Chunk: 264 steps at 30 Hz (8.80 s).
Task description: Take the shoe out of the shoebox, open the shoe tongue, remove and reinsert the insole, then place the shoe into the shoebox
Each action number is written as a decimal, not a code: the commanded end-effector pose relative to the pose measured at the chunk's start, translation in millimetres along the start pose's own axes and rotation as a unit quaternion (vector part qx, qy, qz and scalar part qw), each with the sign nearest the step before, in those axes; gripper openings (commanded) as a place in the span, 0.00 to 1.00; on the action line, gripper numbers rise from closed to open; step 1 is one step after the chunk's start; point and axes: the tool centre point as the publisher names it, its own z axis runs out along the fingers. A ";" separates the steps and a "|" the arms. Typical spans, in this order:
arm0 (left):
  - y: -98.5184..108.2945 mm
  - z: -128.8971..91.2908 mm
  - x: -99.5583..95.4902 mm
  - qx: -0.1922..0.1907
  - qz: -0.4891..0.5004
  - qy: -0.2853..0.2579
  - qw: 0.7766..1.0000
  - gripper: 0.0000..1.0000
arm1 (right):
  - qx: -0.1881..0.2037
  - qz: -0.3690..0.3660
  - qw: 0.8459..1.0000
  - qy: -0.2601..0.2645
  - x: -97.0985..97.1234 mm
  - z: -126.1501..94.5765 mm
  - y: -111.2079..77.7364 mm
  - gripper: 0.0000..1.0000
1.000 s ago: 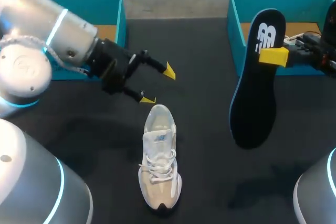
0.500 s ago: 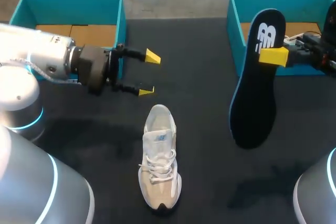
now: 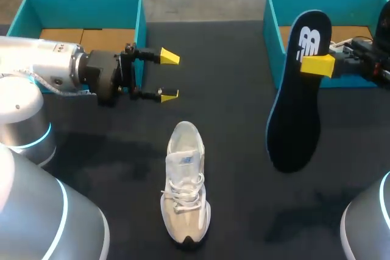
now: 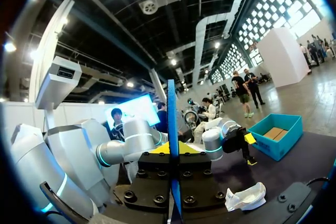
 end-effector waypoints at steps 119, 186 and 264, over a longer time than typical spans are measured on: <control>2.5 0.7 -1.5 0.002 0.000 0.003 1.000 1.00 | 0.007 0.439 0.893 -0.103 -299.8 39.0 -7.8 0.00; 2.5 0.7 -1.5 0.002 0.000 0.003 1.000 1.00 | -0.070 0.667 0.726 -0.151 -326.4 74.4 -38.1 0.00; 19.8 54.5 -16.5 -0.006 0.077 -0.034 0.996 0.00 | -0.067 0.666 0.728 -0.149 -325.8 74.7 -35.5 1.00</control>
